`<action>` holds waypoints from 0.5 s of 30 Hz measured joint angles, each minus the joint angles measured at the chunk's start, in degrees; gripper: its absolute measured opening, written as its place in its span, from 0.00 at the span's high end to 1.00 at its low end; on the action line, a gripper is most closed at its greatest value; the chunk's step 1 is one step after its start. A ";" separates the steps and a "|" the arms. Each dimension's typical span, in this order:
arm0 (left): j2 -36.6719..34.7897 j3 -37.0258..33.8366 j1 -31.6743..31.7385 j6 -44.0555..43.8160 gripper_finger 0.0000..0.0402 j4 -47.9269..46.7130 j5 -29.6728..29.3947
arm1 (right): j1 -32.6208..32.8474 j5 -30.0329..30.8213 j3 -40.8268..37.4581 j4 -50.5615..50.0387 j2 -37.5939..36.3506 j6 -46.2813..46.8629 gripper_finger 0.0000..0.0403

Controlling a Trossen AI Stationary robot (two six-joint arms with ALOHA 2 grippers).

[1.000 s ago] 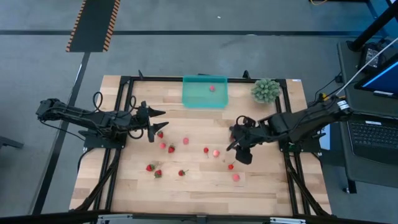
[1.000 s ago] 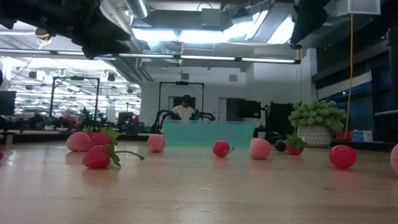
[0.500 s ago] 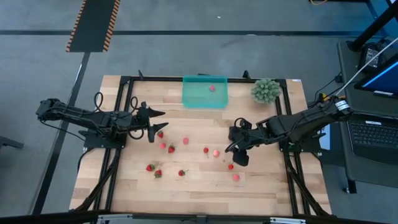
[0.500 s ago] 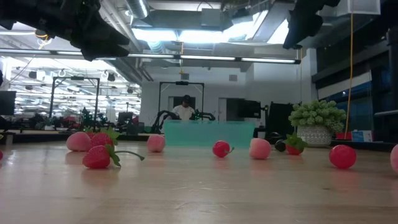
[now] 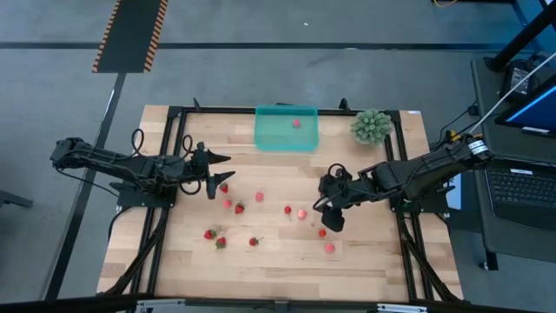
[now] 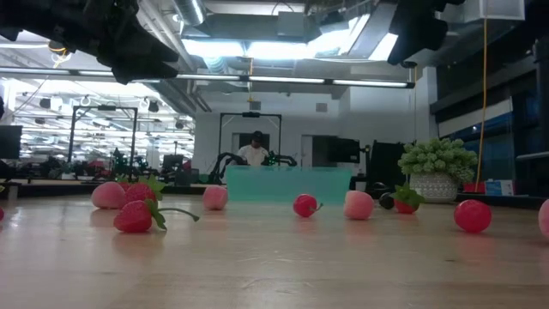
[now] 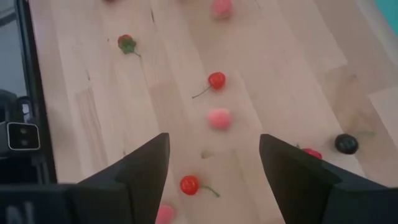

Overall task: Pick and placing Produce into tupperware
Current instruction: Put the black cherry into the blue basket

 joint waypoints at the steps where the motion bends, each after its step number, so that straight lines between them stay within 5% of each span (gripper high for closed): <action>1: 0.00 0.00 -0.01 0.00 0.39 0.00 0.00 | 0.00 0.00 0.00 0.00 0.00 0.51 0.38; 15: 0.00 0.00 -0.01 0.02 0.39 0.15 0.00 | 0.11 0.02 0.00 0.59 5.01 -2.94 0.38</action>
